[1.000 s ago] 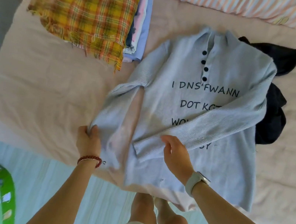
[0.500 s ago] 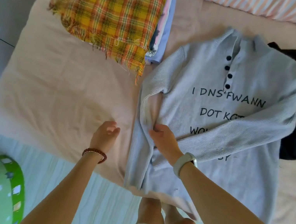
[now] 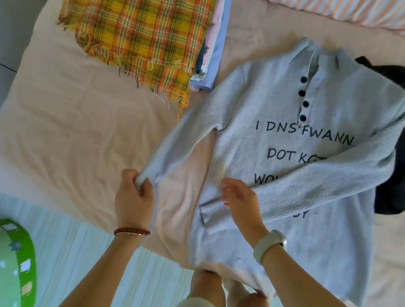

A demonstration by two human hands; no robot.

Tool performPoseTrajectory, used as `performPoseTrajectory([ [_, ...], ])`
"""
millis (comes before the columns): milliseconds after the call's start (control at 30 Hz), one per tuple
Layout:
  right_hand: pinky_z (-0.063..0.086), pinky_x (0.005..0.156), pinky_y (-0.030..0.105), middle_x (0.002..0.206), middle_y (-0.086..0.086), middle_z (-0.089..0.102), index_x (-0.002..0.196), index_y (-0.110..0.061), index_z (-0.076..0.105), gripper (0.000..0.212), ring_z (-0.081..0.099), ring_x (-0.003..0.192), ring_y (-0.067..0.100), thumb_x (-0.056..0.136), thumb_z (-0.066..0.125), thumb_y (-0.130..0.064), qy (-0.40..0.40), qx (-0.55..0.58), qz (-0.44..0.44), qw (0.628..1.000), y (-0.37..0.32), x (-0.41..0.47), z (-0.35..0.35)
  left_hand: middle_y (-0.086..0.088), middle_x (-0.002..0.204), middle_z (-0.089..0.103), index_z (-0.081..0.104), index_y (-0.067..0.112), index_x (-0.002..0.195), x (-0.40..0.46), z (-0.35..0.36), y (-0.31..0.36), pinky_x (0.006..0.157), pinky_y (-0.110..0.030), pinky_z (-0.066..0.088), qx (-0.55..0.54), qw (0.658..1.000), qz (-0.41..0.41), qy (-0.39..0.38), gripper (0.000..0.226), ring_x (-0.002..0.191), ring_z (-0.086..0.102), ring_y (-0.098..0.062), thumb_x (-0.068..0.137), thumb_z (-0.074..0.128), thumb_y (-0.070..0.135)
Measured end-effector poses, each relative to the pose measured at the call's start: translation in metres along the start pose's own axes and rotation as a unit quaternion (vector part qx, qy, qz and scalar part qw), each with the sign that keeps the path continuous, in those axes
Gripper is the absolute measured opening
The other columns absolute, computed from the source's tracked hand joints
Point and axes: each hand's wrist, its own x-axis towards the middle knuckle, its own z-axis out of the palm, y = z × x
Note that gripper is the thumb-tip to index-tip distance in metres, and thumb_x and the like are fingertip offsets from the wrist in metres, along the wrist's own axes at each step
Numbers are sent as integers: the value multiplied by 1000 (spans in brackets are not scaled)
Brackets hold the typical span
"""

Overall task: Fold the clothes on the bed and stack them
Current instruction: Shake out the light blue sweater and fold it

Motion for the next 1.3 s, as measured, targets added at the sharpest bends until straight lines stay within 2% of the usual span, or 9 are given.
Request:
performPoseTrajectory([
  [100,51,66,20,81,1,66,97,-14,66,31,62,71,12,95,38,0,-53,96,57,992,-5,-3,-19,-4,86,57,57,6,94,-20,-4,33,64,-22,35,4,965,181,-191,10,72,52,-16,85,59,10],
  [167,50,66,22,84,3,66,98,-15,65,25,62,72,14,97,40,-10,-49,156,91,982,-3,-3,-38,8,89,64,64,15,97,-35,8,57,72,-11,41,-12,857,192,-478,13,79,59,-1,87,59,21],
  [233,47,68,25,89,4,64,102,-14,64,25,59,78,17,97,42,-25,-12,174,139,975,6,-4,-59,9,93,69,66,24,95,-35,22,74,79,-8,44,-32,776,126,-618,10,84,63,5,92,57,21],
  [400,40,59,19,83,-1,56,92,-20,56,9,51,68,10,94,52,-27,12,-11,114,993,28,-13,-76,-9,117,61,59,8,116,10,53,79,86,-17,38,57,934,150,-318,26,107,57,-22,93,47,5],
  [567,26,36,13,56,-2,40,76,-19,50,21,32,39,4,96,44,-15,45,-61,35,997,25,-10,-74,-16,141,39,47,9,134,53,91,98,105,-35,24,207,859,347,-315,45,129,33,-35,90,46,0],
  [833,37,53,23,62,-10,55,99,-41,51,9,51,54,8,90,50,-46,114,-194,16,974,37,-19,-161,3,155,17,51,25,123,75,163,167,111,-57,3,389,699,518,-302,39,143,-3,-29,85,48,16],
  [967,37,67,29,81,-7,53,100,-27,51,18,54,80,19,91,50,-42,-1,-363,111,925,62,-19,-187,1,119,57,54,24,92,86,182,191,111,-57,4,380,712,504,-307,12,136,24,-19,85,47,17],
  [1100,43,73,35,86,4,62,93,-19,57,17,59,89,30,93,49,-35,99,-293,130,942,79,-30,-204,-6,95,62,56,18,89,92,183,193,107,-54,16,393,717,526,-233,11,110,46,-26,84,47,16],
  [1300,38,83,40,115,14,56,118,-9,55,31,51,105,36,88,54,-17,307,-430,59,847,75,-36,-207,-17,143,33,48,16,133,82,182,159,108,-60,11,322,785,493,-192,51,137,20,-34,84,60,22],
])
